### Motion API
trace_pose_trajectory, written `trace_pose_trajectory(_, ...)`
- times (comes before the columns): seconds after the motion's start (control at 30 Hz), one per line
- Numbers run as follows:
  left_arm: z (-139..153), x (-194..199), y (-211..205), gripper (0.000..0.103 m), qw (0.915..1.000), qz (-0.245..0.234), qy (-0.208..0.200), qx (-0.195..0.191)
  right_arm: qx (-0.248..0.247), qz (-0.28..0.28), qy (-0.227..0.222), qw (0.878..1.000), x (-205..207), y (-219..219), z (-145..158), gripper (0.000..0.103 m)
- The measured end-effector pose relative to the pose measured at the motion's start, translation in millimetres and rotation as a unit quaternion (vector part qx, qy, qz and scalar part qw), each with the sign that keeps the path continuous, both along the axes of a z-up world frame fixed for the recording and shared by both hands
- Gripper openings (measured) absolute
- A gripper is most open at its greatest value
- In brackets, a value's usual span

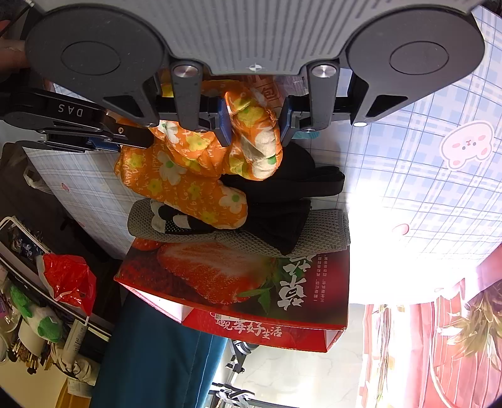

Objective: Organize soft objects
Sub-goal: 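Move the left gripper to the orange floral oven mitt and close on it, then lift the oven mitt with both grippers and carry it over the red box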

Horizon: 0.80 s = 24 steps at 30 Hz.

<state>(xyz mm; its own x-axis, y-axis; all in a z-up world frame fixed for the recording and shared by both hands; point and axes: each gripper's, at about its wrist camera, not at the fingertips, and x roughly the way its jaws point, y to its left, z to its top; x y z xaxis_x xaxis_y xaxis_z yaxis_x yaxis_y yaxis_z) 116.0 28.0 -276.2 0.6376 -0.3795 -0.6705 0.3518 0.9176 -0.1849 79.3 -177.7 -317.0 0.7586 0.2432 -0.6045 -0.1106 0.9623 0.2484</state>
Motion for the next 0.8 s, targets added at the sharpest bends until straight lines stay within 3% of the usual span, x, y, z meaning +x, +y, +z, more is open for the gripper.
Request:
trace_pose_trajectory(0.2,1.0,0.9,-0.3,0.033,1.0000,0.001,0.003,0.000,0.000,0.004,-0.013,1.000,-2.7,1.2,3.2,0.017)
trace_pose_trajectory(0.33,12.2,-0.9,-6.7,0.023,0.9995,-0.012,-0.024,0.018,0.002,0.005,-0.038,0.999,-5.6,-2.2,15.0,0.016)
trace_pose_trajectory(0.57,65.2,12.6,-10.5,0.022,0.9959,-0.029,-0.086,0.002,-0.015,0.019,-0.109,0.994,2.9,-9.0,63.3,0.016)
trace_pose_trajectory(0.8,121.8,59.1,-15.1,0.021,0.9915,-0.019,-0.126,-0.025,-0.044,0.032,-0.168,0.984,52.3,-17.2,127.1,0.016)
